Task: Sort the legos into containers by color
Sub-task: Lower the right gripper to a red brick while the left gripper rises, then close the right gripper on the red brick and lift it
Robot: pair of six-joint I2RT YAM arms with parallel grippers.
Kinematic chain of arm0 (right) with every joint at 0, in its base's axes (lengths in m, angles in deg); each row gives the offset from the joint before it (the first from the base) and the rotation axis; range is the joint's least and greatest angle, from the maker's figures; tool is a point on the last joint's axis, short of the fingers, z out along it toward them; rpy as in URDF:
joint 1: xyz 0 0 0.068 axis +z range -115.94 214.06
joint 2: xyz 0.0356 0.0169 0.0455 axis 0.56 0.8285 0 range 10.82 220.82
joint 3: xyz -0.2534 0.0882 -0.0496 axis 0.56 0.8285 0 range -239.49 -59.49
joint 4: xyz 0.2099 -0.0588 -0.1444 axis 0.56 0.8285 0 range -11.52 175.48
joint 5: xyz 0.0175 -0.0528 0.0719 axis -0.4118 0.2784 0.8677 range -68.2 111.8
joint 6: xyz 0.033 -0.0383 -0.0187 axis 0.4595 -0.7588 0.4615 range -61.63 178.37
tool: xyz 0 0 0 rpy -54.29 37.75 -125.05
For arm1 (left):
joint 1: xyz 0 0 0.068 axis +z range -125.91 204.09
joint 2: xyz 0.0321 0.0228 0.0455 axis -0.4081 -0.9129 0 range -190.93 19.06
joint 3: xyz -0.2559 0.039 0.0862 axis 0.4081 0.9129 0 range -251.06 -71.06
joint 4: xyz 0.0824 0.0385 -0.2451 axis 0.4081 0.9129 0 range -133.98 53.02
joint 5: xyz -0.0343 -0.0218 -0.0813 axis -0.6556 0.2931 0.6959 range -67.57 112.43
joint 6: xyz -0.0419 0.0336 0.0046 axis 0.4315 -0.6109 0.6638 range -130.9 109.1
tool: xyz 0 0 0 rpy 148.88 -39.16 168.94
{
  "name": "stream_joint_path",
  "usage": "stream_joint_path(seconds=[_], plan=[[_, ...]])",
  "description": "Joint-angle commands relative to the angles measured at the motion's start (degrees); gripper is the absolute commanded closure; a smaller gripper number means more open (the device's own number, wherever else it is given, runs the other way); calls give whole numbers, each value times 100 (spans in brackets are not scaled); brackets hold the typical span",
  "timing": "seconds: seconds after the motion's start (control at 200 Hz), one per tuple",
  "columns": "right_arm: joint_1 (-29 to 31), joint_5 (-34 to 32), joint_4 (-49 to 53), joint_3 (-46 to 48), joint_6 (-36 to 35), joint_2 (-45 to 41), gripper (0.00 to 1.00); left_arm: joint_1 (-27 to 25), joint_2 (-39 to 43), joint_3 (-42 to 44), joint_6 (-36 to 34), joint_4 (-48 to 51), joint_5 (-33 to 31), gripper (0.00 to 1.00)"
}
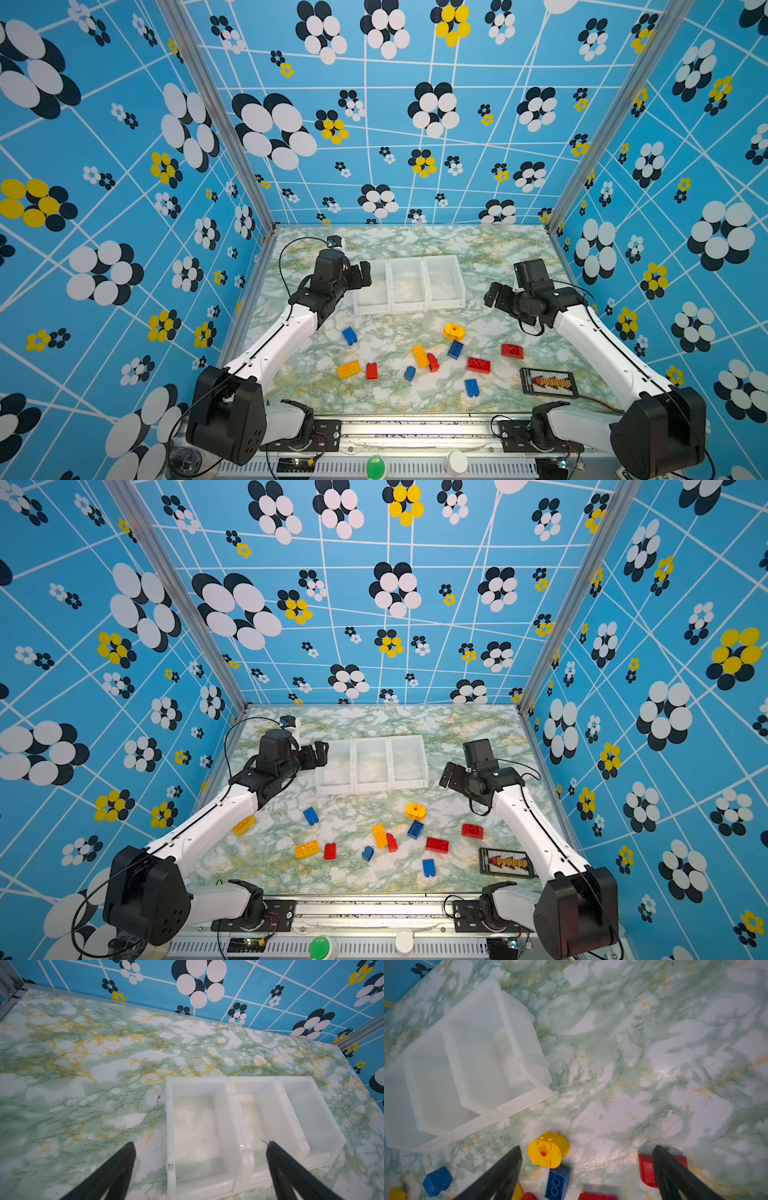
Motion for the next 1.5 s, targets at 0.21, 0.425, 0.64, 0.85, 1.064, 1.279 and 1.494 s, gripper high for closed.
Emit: stream_joint_path(seconds=[0.21, 0.425, 0.64, 0.85, 1.064, 1.279, 1.494], plan=[[-276, 340, 1052, 558, 2867, -373, 4, -8, 170, -39, -214, 576, 373, 1], [-285, 545, 931, 959, 4038, -434, 12, 13, 319, 168, -202, 488, 661, 1], [-310, 319, 710, 1242, 4400, -449, 12, 27, 606, 395, -228, 482, 738, 1], [-360, 365, 269, 1453, 4643, -142, 15, 25, 793, 481, -251, 556, 819, 1], [-461, 358, -33, 1589, 4764, 99, 21, 24, 799, 442, -270, 623, 876, 1], [-740, 538, -259, 1766, 4800, 344, 24, 22, 683, 353, -220, 637, 989, 1], [-845, 494, -444, 1993, 4854, 410, 25, 29, 582, 246, -207, 654, 1030, 1]])
